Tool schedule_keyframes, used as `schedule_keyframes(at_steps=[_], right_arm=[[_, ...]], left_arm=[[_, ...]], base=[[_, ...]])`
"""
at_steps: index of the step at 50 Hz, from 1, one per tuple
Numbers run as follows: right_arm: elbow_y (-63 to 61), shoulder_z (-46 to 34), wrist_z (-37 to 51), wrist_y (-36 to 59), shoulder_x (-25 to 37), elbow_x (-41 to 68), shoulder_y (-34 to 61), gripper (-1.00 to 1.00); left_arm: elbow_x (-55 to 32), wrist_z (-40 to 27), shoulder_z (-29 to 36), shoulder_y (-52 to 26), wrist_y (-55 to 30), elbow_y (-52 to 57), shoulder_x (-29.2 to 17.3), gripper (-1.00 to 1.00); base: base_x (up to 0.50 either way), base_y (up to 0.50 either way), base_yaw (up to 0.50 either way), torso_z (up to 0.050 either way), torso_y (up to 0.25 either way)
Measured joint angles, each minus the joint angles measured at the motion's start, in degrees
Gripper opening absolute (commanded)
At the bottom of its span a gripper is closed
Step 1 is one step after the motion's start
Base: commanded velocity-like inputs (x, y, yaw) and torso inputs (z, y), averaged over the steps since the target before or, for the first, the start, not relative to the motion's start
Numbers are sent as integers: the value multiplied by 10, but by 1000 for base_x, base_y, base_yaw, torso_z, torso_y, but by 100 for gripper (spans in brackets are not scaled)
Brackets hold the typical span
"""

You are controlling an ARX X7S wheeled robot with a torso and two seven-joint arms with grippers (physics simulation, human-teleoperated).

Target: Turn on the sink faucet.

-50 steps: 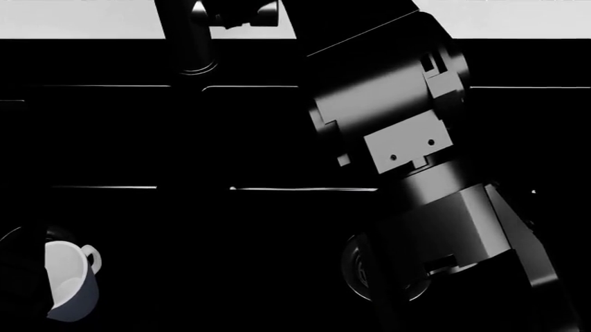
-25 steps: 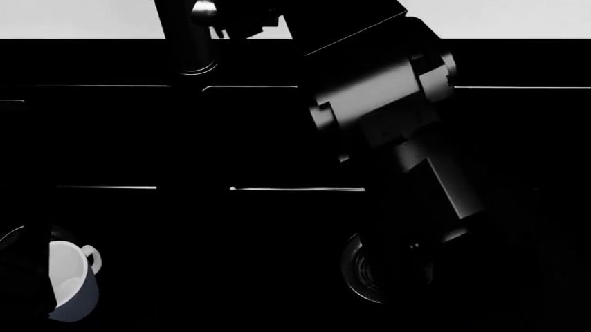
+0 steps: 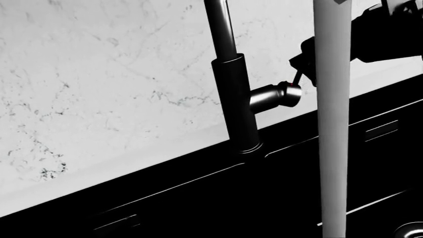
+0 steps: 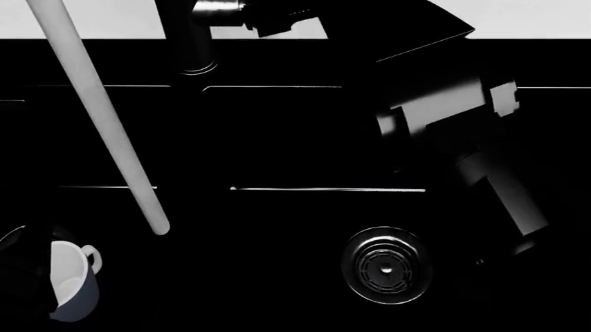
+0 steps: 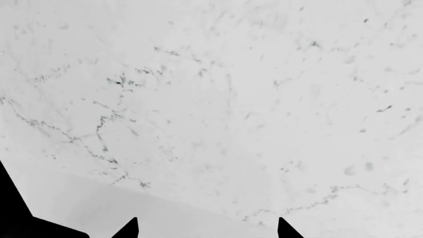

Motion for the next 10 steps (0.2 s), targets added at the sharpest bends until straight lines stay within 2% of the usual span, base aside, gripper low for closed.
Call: schedule_keyframes(at_steps=[10], right_arm=[[-90, 3, 42, 16, 53, 30, -1, 100]], left_arm=[[-9, -3, 0, -1, 0, -2, -1, 100]], base=[[0, 0, -3, 0, 0]])
